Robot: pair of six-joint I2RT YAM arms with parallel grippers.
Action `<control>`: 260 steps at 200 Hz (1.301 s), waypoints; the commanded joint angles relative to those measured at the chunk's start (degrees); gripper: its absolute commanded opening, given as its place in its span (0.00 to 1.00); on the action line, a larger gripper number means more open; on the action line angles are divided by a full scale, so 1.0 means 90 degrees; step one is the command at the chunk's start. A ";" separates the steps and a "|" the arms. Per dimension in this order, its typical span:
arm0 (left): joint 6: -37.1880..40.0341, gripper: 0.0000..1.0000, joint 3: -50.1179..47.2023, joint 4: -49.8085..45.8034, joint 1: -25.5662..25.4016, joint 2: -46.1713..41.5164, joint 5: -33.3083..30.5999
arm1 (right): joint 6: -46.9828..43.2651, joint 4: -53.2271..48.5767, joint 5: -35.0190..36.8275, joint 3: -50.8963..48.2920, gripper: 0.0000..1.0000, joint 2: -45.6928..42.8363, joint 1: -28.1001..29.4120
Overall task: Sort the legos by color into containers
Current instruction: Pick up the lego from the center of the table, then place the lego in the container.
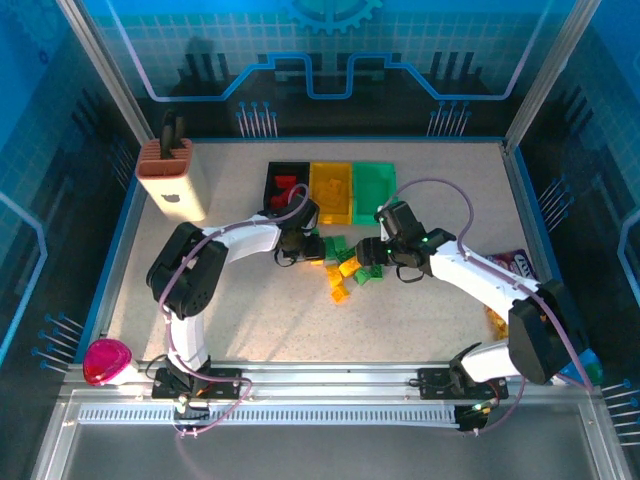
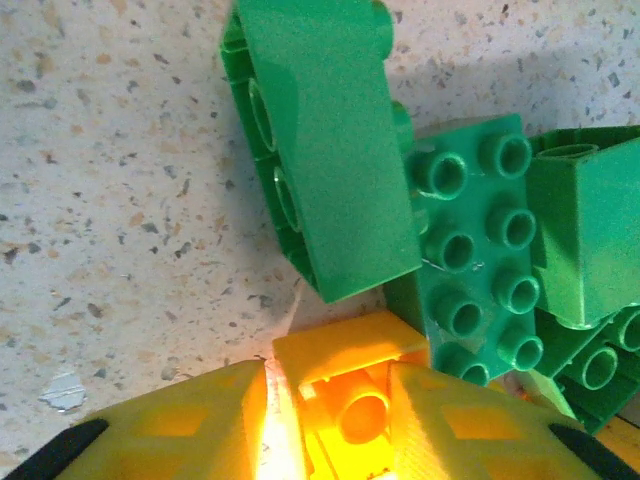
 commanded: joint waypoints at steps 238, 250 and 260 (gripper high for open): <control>0.0624 0.25 0.2902 -0.0935 0.0634 0.0283 -0.0058 | 0.0277 -0.0012 0.0045 -0.0607 0.72 -0.0886 -0.0227; 0.0644 0.25 0.3202 -0.1007 0.0696 0.0496 -0.0052 | 0.0284 -0.0019 0.0050 -0.0618 0.72 -0.0913 -0.0230; 0.0673 0.25 0.3461 -0.1089 0.0725 0.0671 -0.0046 | 0.0280 -0.0034 0.0050 -0.0611 0.72 -0.0927 -0.0228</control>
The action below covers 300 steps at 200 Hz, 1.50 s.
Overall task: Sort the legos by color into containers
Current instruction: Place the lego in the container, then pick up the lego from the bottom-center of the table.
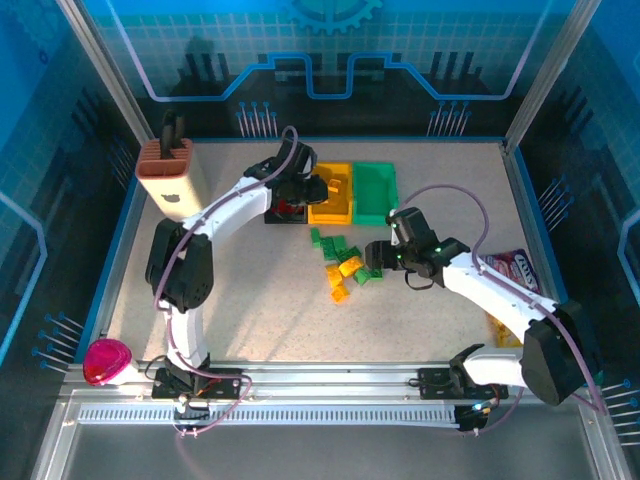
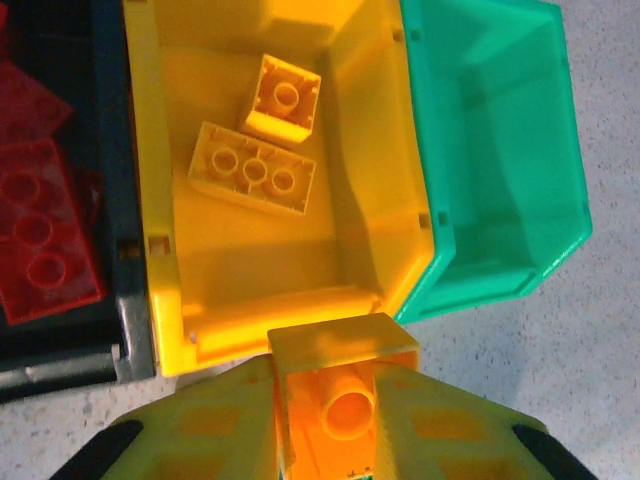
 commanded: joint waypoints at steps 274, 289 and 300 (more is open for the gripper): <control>-0.0035 0.62 -0.4317 0.2079 0.0101 -0.3884 0.0231 | 0.0358 -0.0217 0.0213 0.0241 0.73 0.1260 0.2146; -0.0101 0.62 -0.4649 0.2070 0.0101 -0.4136 0.0210 | 0.0348 -0.0110 0.0164 0.0270 0.72 0.1497 0.2239; -0.0133 0.61 -0.4840 0.2060 0.0097 -0.4290 0.0183 | 0.0348 -0.0092 0.0207 0.0328 0.72 0.1650 0.2302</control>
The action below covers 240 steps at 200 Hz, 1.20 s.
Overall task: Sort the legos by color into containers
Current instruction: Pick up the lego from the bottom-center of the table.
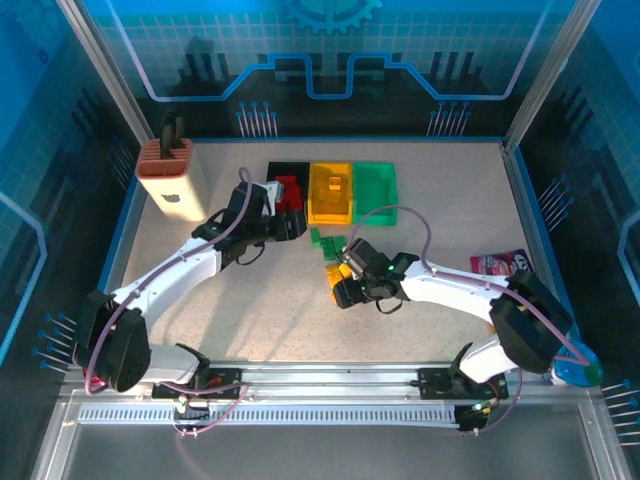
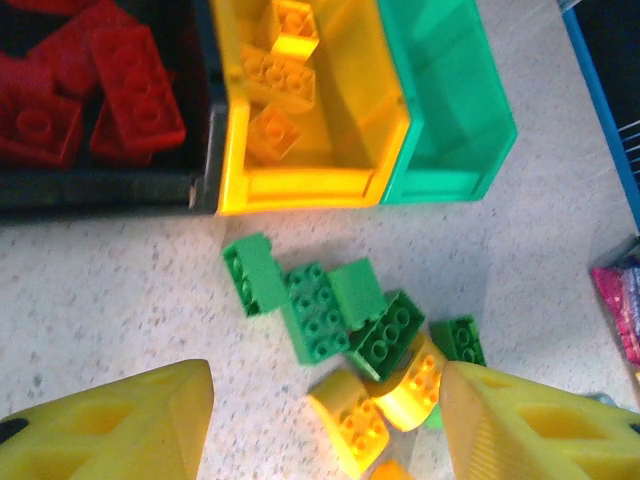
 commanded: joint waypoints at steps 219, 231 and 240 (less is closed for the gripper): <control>-0.0200 0.57 -0.1384 0.0192 0.0009 -0.1067 -0.0419 | -0.0178 -0.0893 0.0616 0.1813 0.38 0.1231 0.0588; -0.0267 0.56 -0.1488 0.0273 0.0012 -0.1044 -0.0347 | -0.0276 -0.0870 0.0530 0.2006 0.38 0.1139 0.0530; -0.0317 0.56 -0.1543 0.0291 0.0011 -0.1033 -0.0297 | -0.0354 -0.0839 0.0457 0.2171 0.39 0.1114 0.0466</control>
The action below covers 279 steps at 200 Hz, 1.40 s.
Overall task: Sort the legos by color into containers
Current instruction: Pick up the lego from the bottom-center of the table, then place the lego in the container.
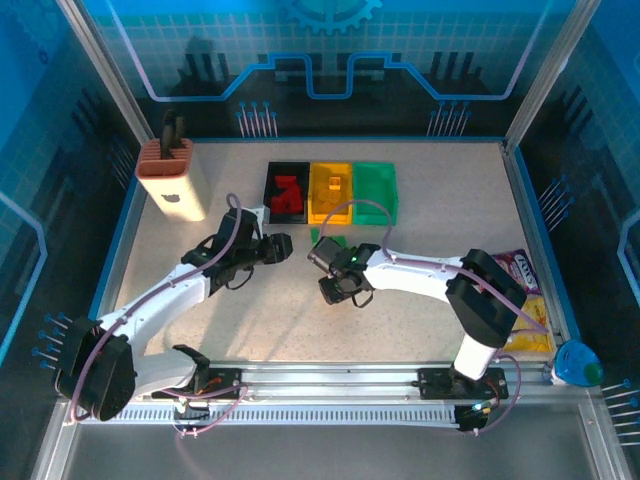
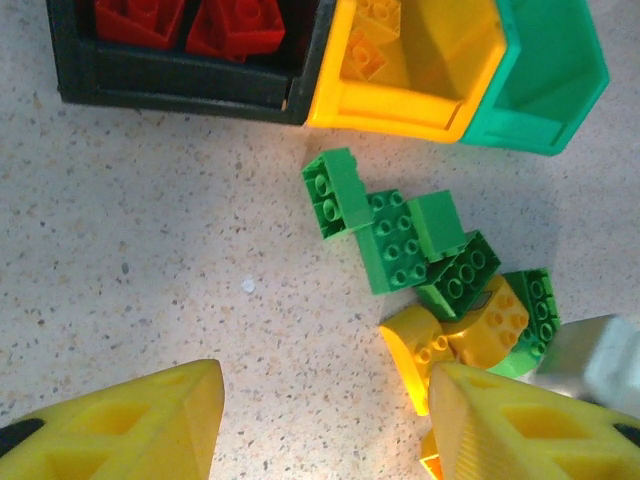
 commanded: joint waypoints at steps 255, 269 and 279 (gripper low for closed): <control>-0.0600 0.56 -0.1083 -0.0050 -0.0892 -0.0767 -0.0324 | -0.1119 -0.0595 -0.0348 0.3508 0.72 0.1114 -0.1975; -0.0610 0.56 -0.1063 0.0047 -0.0899 -0.0656 -0.0295 | -0.1095 -0.0368 -0.0439 0.2859 0.71 0.0745 -0.1960; -0.0619 0.56 -0.1045 0.0108 -0.0897 -0.0579 -0.0259 | -0.1102 -0.0252 -0.0464 0.2444 0.70 0.0503 -0.1960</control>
